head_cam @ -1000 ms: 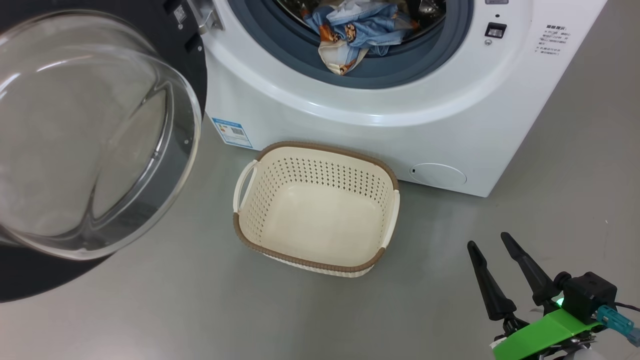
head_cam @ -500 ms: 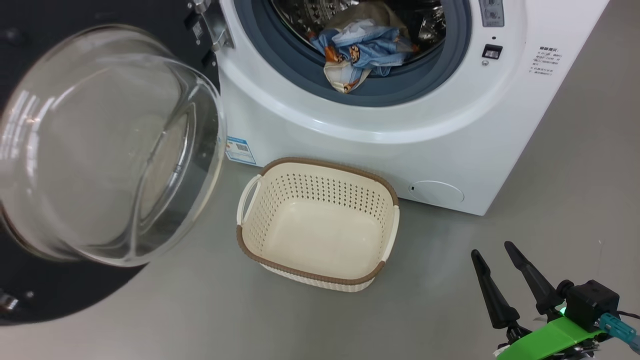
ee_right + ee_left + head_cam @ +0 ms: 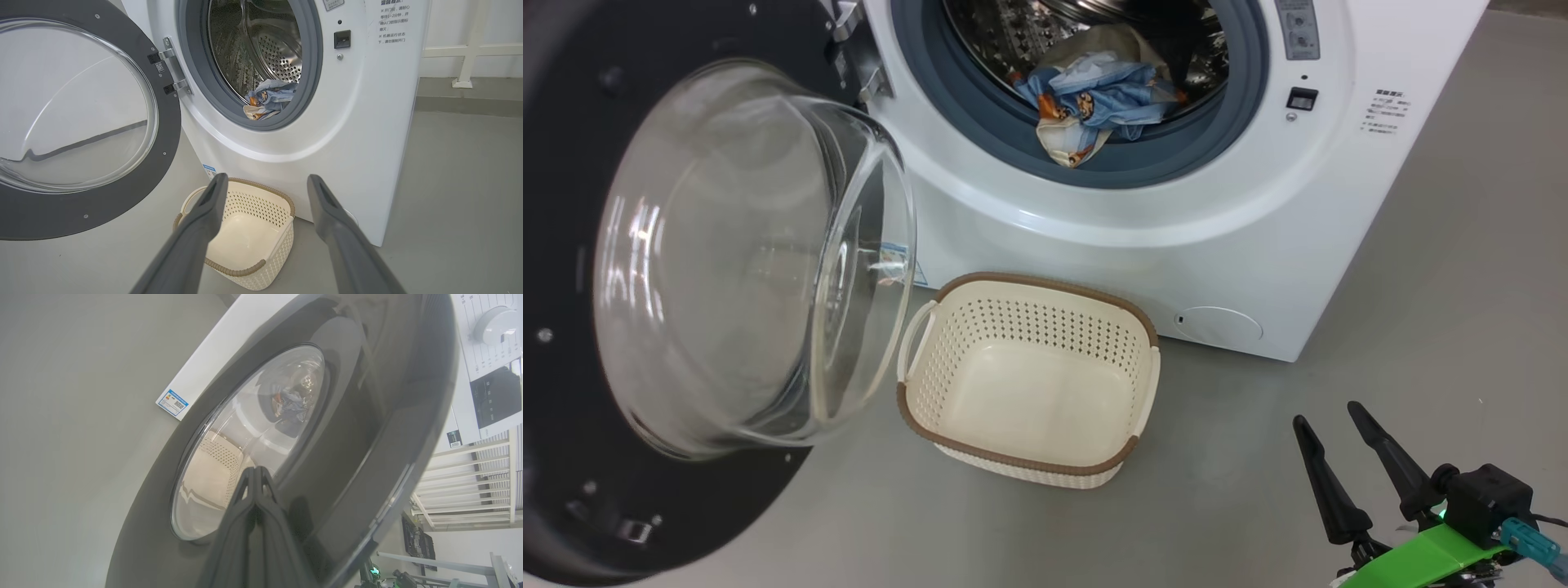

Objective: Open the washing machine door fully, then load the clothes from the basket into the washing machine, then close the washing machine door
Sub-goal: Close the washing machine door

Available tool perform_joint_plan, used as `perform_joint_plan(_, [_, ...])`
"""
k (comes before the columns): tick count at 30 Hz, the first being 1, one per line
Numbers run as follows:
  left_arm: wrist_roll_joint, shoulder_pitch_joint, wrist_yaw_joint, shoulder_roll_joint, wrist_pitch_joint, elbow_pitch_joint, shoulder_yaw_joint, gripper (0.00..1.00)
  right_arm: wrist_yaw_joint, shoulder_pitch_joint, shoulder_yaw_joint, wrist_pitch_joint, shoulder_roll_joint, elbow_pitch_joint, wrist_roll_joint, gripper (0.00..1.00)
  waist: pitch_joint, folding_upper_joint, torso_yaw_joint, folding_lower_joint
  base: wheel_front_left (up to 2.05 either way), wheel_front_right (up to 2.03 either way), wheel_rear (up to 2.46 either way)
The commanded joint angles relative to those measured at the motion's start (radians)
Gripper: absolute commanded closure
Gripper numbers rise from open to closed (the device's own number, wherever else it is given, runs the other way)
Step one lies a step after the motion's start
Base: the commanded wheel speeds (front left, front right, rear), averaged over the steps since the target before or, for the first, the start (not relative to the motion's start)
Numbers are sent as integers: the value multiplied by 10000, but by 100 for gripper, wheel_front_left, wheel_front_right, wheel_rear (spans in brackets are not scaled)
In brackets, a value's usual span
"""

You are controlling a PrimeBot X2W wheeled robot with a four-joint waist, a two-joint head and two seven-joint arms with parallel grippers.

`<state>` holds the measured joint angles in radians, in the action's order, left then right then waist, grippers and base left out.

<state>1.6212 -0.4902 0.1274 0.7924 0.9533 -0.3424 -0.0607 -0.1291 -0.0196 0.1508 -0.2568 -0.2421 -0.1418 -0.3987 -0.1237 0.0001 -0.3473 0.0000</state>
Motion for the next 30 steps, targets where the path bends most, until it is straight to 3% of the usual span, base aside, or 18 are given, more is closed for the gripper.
perform_joint_plan(1, [184,-150,33,429,224,484,-304,100,-16,28,175,-49,-99,205,98,0,21,-1,80,0,0,0,0])
perform_joint_plan(16, [293,-415,33,-426,1161,2681,294,100,-16,-93,111,-49,-37,260,331,0,-120,-1,955,0,0,0,0])
perform_joint_plan(30, [-123,-1264,33,-1657,1024,3474,879,100,-16,-181,-70,-49,336,369,463,0,-373,-1,2271,0,0,0,0])
